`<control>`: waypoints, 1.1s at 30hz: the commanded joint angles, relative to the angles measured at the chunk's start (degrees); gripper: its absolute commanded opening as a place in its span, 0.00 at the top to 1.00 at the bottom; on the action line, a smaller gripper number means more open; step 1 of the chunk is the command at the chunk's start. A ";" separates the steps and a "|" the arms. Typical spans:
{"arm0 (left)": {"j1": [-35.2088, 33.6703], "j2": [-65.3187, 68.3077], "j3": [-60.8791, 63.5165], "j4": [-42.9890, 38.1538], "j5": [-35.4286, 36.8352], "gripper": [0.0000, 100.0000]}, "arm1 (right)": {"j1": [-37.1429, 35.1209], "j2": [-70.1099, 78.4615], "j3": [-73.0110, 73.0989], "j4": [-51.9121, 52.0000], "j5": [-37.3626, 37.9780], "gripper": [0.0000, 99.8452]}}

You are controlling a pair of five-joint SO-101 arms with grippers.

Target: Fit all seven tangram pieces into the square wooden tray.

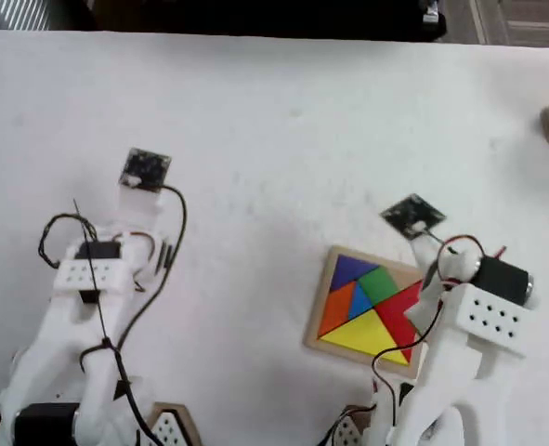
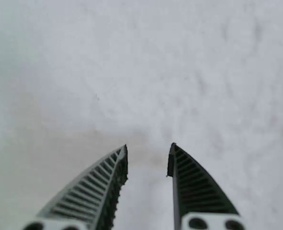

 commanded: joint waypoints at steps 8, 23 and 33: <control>16.40 -20.00 0.62 15.03 7.12 0.85 | 13.32 -0.84 11.60 -14.81 -12.84 0.98; 4.88 -40.66 12.92 12.84 7.38 0.85 | 6.46 10.68 16.26 -36.53 -35.69 0.98; 4.70 -40.66 13.19 11.25 7.38 0.85 | -2.15 25.45 7.56 -34.51 -34.73 0.98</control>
